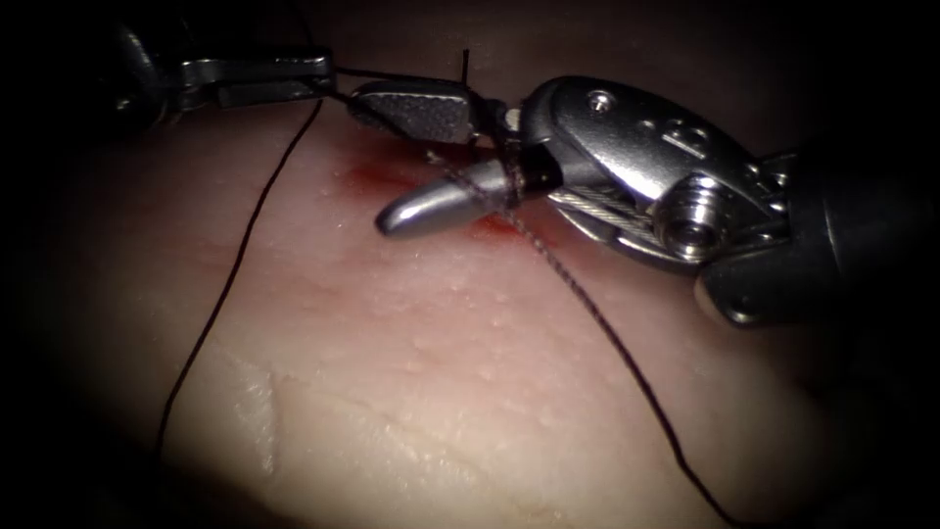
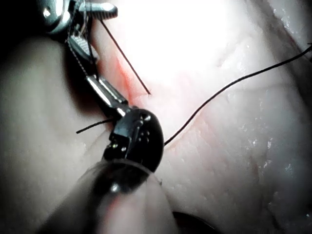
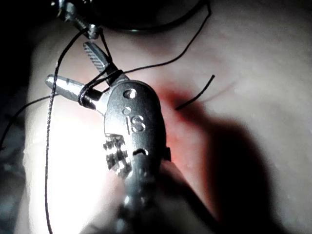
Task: Wound Closure
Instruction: Left hand wraps suture counter-clockwise around the right hand two times
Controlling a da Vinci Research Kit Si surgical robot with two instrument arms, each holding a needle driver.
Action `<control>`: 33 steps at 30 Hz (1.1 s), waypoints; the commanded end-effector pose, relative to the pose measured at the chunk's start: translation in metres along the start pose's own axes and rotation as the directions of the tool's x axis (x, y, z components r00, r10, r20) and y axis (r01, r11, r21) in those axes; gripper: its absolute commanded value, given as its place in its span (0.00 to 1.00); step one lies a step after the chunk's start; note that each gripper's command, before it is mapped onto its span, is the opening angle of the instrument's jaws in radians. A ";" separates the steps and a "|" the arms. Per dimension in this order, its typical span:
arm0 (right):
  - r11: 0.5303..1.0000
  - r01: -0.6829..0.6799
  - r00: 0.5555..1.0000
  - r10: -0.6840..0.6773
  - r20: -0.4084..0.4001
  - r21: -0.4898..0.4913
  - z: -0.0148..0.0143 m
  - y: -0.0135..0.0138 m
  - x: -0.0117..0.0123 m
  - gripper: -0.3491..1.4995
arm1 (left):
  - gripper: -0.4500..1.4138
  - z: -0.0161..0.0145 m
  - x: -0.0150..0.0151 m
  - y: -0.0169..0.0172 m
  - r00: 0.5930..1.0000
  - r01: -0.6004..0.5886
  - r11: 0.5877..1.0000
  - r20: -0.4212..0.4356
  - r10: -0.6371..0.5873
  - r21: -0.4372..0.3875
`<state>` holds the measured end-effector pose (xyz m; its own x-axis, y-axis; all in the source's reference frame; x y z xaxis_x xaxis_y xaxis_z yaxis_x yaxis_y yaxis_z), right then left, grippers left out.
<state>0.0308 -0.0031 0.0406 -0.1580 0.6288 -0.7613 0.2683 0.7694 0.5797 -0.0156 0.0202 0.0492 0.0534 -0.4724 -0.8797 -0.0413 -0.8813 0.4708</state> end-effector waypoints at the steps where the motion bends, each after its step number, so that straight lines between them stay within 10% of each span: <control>1: 1.000 0.000 1.000 0.000 0.001 0.005 0.0007 -0.0002 -0.0010 0.51 | 0.00 0.0005 -0.0001 0.0006 1.000 0.015 1.000 -0.014 -0.015 0.009; 33: 1.000 0.002 1.000 -0.002 -0.008 -0.020 -0.0001 -0.0001 -0.0006 0.53 | 0.00 0.0001 0.0004 0.0035 0.999 0.045 0.997 -0.026 -0.047 -0.059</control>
<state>0.0303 -0.0031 0.0407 -0.1670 0.6274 -0.7606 0.2451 0.7736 0.5843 -0.0151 0.0175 0.0497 0.0799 -0.4320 -0.8983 0.0186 -0.9004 0.4347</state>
